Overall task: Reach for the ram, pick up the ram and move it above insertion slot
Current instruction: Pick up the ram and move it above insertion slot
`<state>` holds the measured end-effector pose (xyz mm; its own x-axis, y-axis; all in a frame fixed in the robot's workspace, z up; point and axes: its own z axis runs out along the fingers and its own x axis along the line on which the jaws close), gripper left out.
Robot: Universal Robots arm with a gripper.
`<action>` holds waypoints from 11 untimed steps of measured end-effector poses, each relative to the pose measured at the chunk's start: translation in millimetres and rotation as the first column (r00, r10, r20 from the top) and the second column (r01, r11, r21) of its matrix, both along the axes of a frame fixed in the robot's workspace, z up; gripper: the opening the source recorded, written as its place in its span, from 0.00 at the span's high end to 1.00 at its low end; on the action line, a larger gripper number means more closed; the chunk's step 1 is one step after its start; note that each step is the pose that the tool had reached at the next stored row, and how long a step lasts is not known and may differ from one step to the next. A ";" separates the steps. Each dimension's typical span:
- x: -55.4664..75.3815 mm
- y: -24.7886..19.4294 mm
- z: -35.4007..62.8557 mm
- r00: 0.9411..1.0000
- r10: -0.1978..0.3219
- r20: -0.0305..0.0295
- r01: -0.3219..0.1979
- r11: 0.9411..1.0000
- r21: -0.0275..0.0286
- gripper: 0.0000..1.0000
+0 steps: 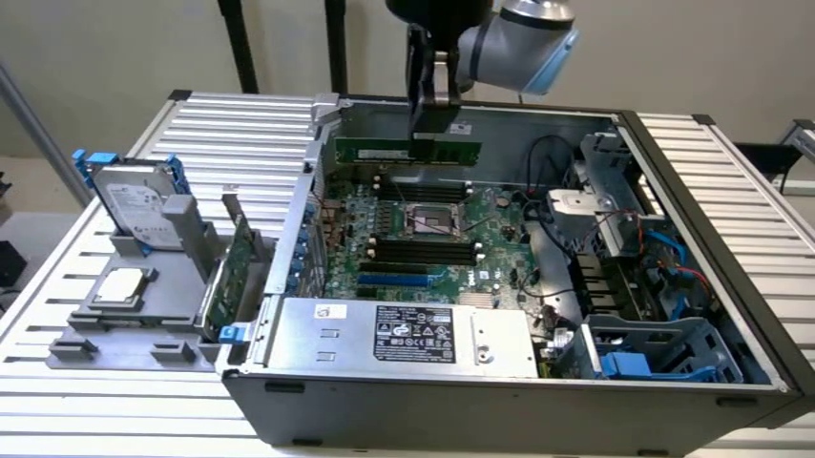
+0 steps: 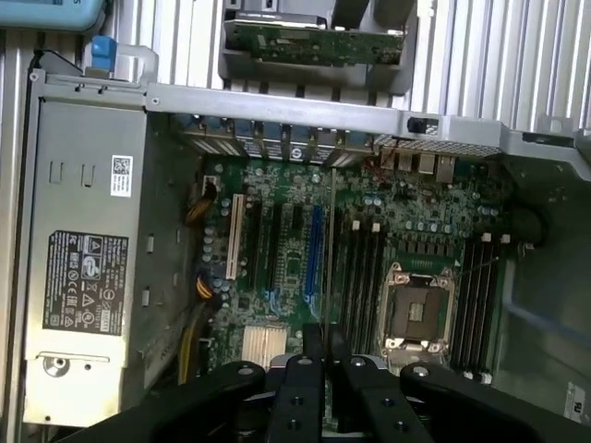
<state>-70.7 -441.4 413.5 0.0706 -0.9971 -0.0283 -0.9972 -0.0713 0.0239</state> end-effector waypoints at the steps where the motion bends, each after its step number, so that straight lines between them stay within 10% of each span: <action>1: 1.8 4.2 -1.3 1.000 0.000 0.000 0.000 1.000 0.000 0.86; 7: 12.2 26.9 -9.8 1.000 0.000 0.000 0.000 1.000 0.000 0.86; 11: 21.6 32.8 -16.6 1.000 -0.001 0.000 0.001 1.000 0.000 0.86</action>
